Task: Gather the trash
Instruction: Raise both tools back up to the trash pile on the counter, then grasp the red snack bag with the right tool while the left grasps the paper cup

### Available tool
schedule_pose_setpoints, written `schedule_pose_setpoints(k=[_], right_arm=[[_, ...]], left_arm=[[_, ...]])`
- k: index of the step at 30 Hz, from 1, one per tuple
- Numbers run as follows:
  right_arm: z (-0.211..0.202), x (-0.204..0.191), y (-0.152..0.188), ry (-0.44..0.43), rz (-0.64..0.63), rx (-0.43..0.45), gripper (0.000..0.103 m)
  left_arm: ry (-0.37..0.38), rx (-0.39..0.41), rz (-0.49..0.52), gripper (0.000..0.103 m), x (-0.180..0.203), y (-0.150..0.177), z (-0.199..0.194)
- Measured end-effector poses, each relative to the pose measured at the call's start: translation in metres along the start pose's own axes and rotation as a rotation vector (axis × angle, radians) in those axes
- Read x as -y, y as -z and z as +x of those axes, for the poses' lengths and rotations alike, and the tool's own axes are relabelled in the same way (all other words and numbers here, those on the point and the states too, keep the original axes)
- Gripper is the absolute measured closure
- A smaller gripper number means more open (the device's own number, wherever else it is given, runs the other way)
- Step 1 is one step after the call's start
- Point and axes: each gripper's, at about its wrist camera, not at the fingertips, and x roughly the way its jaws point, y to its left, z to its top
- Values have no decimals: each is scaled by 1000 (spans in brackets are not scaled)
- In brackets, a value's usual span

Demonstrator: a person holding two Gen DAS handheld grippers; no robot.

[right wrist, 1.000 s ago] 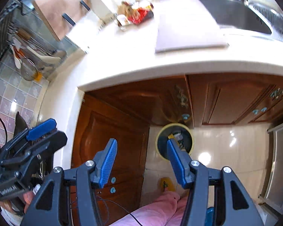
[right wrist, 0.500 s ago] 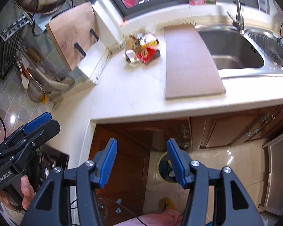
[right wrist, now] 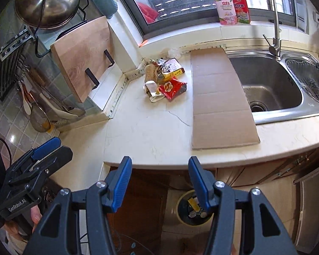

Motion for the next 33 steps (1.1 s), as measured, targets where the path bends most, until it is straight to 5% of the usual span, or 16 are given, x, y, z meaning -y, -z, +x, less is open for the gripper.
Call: schedule_pose_setpoints(k=[9, 19, 33], right_arm=[[75, 38, -91, -81, -32, -66, 47], [198, 69, -203, -119, -171, -211, 47], [331, 64, -220, -156, -297, -438, 48]], left_arm=[[-148, -60, -56, 32, 0, -60, 87], [-184, -197, -259, 33, -42, -107, 209], [-246, -251, -376, 34, -79, -115, 265]])
